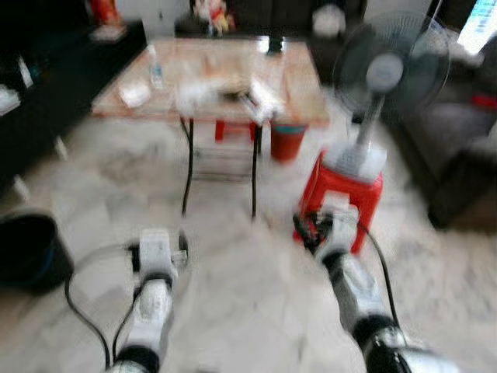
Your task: Picking trash to rubbish bin
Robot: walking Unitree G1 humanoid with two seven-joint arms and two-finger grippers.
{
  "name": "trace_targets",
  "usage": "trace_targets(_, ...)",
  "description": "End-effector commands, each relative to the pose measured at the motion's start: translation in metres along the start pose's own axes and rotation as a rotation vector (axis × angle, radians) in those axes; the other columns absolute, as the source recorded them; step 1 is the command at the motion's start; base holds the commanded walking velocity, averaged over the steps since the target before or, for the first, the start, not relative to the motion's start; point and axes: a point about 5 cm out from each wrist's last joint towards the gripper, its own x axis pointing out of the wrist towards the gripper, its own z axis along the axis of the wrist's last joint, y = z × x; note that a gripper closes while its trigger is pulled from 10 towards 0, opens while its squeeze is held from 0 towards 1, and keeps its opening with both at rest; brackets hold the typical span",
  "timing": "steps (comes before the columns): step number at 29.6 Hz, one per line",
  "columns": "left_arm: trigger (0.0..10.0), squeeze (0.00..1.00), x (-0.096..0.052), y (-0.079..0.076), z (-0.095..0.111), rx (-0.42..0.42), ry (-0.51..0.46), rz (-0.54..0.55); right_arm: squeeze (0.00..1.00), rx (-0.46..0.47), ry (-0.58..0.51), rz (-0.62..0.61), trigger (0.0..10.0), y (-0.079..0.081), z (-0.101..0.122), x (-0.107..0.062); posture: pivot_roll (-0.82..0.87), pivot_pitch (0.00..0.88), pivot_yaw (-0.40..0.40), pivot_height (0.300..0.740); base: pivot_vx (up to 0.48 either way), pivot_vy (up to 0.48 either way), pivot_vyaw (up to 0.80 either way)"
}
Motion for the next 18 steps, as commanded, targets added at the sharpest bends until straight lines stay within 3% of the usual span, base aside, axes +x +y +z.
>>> trace_targets(1,10.0,0.00,0.0031,-0.0051,0.0077,-0.002,-0.032,-0.009,0.00,-0.022,-0.040,0.002,10.0,-0.0026,0.0097,0.0020,0.04,0.000,-0.037,0.740,0.251,0.000,0.41)
trace_targets(7,10.0,0.00,0.0037,-0.0059,0.0102,0.004,-0.045,-0.010,0.00,-0.018,-0.051,0.008,10.0,-0.0008,0.0120,0.0037,0.04,0.000,-0.037,0.740,0.254,0.000,0.73)
trace_targets(18,10.0,0.00,0.0042,-0.0063,0.0132,0.006,-0.058,-0.006,0.00,0.004,-0.047,0.020,10.0,0.0006,0.0113,0.0042,0.05,0.000,-0.045,0.740,0.312,0.000,0.00)
